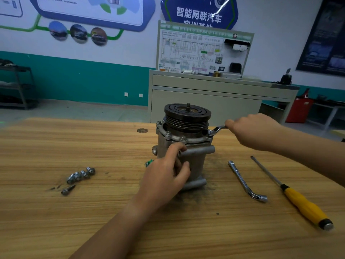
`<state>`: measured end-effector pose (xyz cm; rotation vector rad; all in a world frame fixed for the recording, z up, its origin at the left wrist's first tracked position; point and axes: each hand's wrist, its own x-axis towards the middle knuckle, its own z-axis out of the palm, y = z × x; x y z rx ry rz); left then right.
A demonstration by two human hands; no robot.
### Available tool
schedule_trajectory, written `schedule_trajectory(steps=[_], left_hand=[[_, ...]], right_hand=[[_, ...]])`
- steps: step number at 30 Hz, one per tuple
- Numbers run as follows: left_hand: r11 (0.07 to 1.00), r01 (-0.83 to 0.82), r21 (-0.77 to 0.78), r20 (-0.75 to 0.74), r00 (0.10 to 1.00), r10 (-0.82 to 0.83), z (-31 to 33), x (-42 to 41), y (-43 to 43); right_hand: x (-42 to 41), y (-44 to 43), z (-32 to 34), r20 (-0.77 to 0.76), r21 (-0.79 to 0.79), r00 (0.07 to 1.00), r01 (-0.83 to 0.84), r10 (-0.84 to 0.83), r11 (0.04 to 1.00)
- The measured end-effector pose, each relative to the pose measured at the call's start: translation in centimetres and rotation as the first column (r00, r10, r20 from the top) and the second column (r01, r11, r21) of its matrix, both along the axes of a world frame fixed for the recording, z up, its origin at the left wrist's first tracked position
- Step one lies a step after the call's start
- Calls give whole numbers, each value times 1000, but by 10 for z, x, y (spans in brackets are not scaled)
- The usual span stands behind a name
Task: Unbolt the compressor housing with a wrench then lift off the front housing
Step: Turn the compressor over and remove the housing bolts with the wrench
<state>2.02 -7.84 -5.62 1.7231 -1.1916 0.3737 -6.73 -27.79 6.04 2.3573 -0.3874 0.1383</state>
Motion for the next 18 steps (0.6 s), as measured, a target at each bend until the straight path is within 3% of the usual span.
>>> schedule_trajectory(steps=[6, 9, 13, 15, 18], left_hand=[[1000, 8, -16, 58, 998, -7, 1, 5, 3], [1000, 14, -5, 54, 998, -14, 1, 4, 3], [1000, 12, -2, 34, 999, -12, -1, 4, 2], [1000, 2, -5, 34, 999, -2, -1, 4, 2], [1000, -9, -16, 30, 1000, 9, 0, 2, 1]], right_hand=[[39, -4, -11, 166, 163, 972, -196, 168, 967], [31, -4, -11, 260, 269, 958, -191, 120, 944], [-4, 8, -9, 589, 509, 808, -361, -9, 781], [-21, 21, -10, 518, 520, 854, -265, -53, 812], [-36, 38, -16, 322, 419, 943, -61, -86, 906]])
